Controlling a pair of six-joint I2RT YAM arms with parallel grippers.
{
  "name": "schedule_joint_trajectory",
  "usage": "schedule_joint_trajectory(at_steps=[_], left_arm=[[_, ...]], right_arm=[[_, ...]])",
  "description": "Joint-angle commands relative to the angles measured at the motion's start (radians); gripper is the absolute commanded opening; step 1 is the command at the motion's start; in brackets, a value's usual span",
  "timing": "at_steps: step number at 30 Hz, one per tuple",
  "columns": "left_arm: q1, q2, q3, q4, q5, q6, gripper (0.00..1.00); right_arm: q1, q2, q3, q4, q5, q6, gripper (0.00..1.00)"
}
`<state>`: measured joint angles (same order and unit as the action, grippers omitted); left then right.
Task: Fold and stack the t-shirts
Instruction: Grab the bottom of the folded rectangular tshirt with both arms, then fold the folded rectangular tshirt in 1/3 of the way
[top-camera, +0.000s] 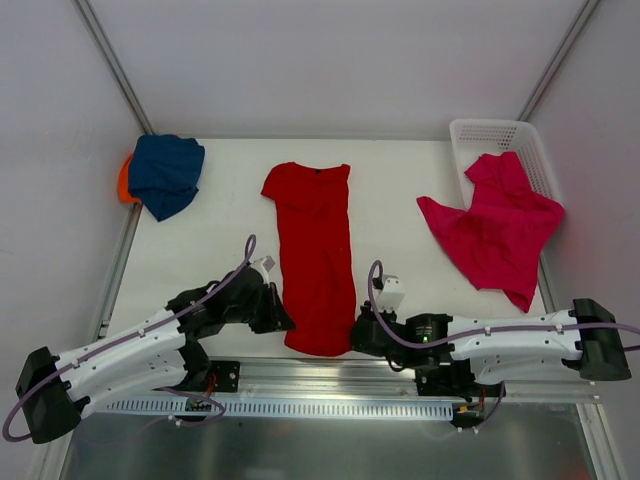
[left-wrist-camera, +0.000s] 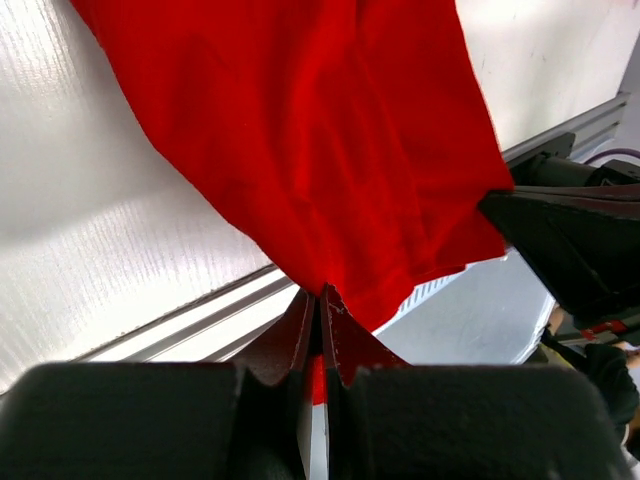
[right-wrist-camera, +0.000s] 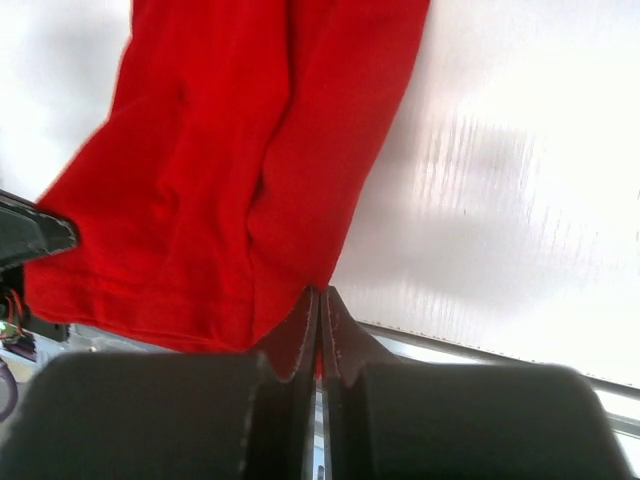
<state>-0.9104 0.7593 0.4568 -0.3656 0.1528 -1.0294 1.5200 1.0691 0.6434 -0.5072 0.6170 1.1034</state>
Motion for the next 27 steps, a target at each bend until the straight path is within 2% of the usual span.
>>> schedule_joint_trajectory(at_steps=[1, 5, 14, 18, 27], left_arm=[[-0.008, 0.038, 0.095, -0.035, -0.019, 0.046, 0.00], [-0.008, 0.077, 0.181, -0.058, -0.079, 0.090, 0.00], [0.002, 0.166, 0.382, -0.087, -0.277, 0.250, 0.00], [0.018, 0.227, 0.443, -0.087, -0.346, 0.299, 0.00], [0.120, 0.380, 0.499, -0.085, -0.377, 0.324, 0.00]], right_arm=[[-0.033, -0.003, 0.088, -0.074, 0.026, -0.083, 0.00], [-0.093, 0.014, 0.143, -0.093, -0.006, -0.160, 0.01], [-0.342, 0.074, 0.252, -0.093, -0.137, -0.378, 0.01], [-0.425, 0.173, 0.334, -0.087, -0.206, -0.454, 0.00], [-0.583, 0.382, 0.473, -0.008, -0.364, -0.599, 0.00]])
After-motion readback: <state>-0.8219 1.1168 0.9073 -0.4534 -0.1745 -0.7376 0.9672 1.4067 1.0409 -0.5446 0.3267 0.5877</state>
